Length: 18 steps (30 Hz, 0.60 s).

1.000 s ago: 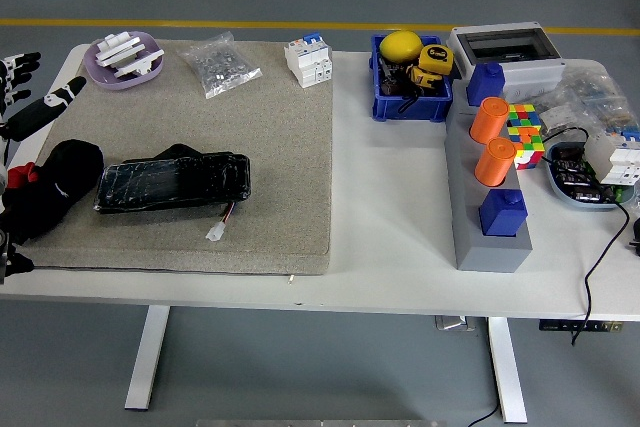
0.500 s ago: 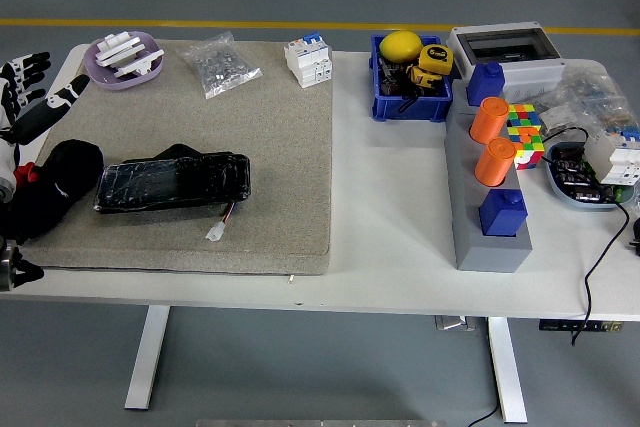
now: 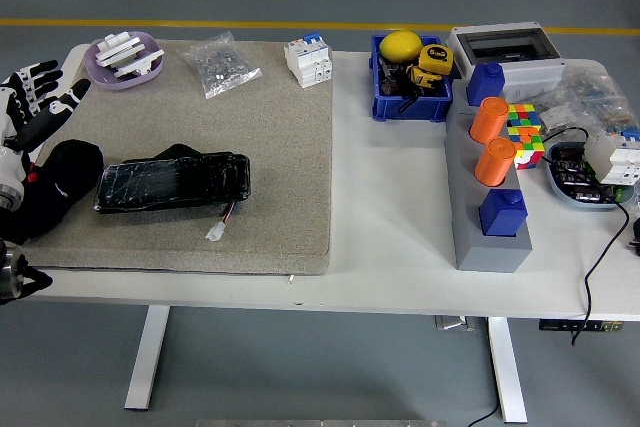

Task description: Pick the rag up,wipe the panel,place it on the desk

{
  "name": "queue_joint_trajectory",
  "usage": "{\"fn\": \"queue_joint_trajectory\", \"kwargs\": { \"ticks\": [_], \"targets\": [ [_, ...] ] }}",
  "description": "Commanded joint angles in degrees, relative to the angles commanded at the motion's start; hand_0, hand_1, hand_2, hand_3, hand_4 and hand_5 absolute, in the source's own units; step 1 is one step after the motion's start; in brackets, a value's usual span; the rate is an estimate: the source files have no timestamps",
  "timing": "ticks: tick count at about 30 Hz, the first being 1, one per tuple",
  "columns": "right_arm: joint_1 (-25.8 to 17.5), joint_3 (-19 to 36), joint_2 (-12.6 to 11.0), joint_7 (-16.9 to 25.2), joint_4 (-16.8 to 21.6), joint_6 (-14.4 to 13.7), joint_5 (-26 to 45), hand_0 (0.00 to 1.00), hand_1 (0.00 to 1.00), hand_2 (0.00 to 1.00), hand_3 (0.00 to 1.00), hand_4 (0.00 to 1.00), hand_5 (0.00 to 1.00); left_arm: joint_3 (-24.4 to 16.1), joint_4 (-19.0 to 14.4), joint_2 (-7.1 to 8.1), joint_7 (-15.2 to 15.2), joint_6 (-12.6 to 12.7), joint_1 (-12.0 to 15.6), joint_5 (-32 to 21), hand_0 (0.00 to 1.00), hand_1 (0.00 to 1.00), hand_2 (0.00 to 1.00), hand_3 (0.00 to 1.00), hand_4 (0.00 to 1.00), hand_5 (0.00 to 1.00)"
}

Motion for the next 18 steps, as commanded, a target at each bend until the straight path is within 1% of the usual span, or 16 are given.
{"fn": "queue_joint_trajectory", "kwargs": {
  "ticks": [6, 17, 18],
  "targets": [
    [0.31, 0.03, 0.0, -0.16, 0.06, -0.06, -0.25, 0.738, 0.495, 0.651, 0.599, 0.998, 0.598, -0.49, 0.38, 0.09, -0.48, -0.13, 0.51, -0.88, 0.768, 0.821, 0.77, 0.75, 0.989, 0.409],
    [1.19, -0.86, 0.21, 0.08, 0.15, -0.33, -0.13, 0.738, 0.494, 0.651, 0.599, 0.998, 0.598, -0.31, 0.44, 0.33, -1.71, -0.5, 0.49, -1.8, 0.767, 0.819, 0.768, 0.746, 0.991, 0.419],
    [1.28, -0.98, 0.27, 0.08, 0.12, -0.34, -0.07, 0.738, 0.494, 0.651, 0.598, 0.998, 0.598, -0.29, 0.42, 0.33, -1.76, -0.49, 0.43, -1.83, 0.765, 0.817, 0.767, 0.729, 0.956, 0.381]
  ]
}}
